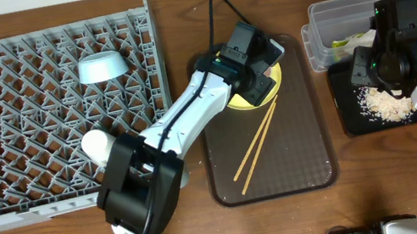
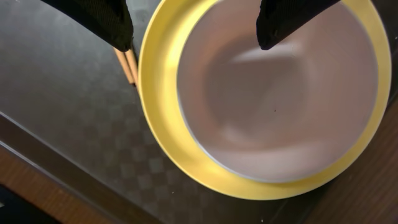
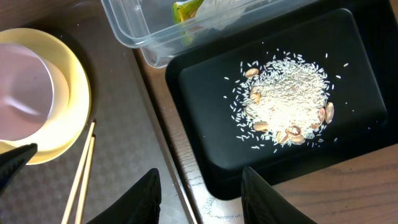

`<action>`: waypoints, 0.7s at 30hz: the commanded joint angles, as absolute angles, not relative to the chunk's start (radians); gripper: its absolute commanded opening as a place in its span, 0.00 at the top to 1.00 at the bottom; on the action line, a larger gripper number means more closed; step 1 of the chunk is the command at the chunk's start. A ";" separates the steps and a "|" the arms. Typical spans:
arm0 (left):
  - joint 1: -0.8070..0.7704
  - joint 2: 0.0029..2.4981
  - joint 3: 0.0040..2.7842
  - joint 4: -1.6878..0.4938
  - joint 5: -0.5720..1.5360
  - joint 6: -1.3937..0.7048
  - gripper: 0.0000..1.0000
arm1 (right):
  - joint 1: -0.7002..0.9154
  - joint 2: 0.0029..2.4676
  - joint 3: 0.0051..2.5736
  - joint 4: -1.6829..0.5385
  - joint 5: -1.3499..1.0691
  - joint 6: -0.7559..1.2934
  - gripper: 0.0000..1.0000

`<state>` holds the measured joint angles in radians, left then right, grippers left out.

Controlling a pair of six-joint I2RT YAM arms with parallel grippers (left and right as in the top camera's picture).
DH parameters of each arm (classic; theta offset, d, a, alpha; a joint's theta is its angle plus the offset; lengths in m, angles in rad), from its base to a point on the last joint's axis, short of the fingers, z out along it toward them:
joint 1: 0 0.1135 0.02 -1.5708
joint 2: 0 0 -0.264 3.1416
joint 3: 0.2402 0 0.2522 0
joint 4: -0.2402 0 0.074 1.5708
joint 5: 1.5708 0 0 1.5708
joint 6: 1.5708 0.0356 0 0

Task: Sort waste into correct bins and load items into the dishwasher rack
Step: 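Grasp the white bowl on the yellow plate with the left gripper and lift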

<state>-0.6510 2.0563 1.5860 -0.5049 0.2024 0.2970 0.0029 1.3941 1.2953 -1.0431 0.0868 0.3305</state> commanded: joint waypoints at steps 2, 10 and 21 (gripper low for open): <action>-0.649 2.089 1.588 -0.471 0.189 0.318 0.34 | -0.006 1.393 1.309 -1.047 0.101 0.347 0.60; -0.649 2.127 1.588 -0.468 0.189 0.318 0.35 | -0.006 1.393 1.309 -1.046 0.101 0.344 0.60; -0.648 2.165 1.588 -0.466 0.107 0.318 0.69 | -0.006 1.393 1.309 -1.055 0.101 0.344 0.60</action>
